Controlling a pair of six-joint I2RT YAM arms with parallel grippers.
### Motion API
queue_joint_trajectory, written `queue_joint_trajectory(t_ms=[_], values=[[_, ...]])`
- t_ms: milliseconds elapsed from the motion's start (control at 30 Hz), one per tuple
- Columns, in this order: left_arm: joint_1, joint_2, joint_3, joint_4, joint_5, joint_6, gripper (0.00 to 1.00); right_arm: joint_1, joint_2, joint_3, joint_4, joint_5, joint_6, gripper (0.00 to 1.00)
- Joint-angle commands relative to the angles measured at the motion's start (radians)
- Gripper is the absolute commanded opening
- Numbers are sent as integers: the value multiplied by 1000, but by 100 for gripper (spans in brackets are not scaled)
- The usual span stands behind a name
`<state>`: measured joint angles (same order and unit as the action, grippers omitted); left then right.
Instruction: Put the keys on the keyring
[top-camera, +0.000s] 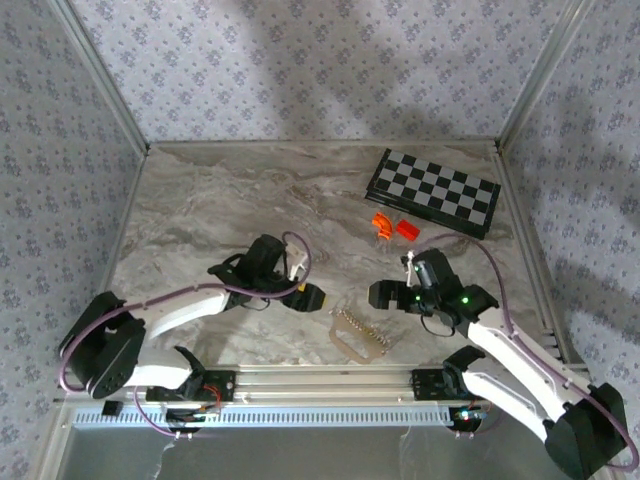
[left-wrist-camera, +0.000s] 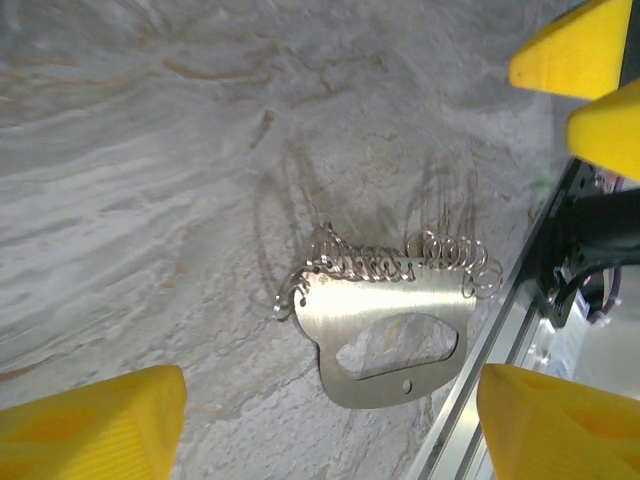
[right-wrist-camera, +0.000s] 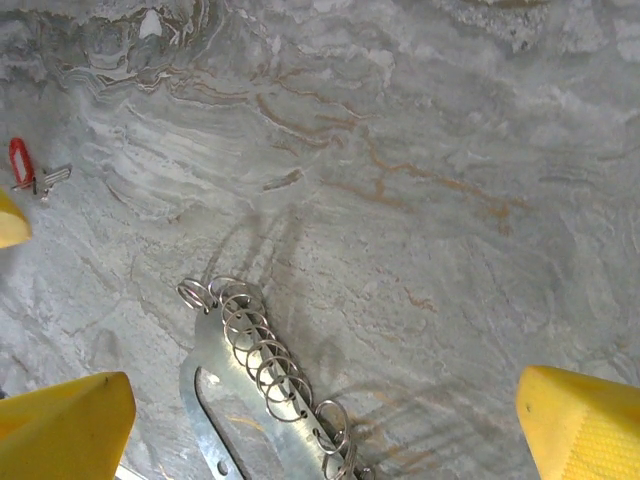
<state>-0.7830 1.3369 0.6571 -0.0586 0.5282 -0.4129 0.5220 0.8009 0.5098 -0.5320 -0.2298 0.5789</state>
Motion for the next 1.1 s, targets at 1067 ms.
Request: queue_joint_trajectory(t_ms=[1067], values=[[-86,308,73,164,-2,77,37,-89,-32,-7,-23,-27,22,100]])
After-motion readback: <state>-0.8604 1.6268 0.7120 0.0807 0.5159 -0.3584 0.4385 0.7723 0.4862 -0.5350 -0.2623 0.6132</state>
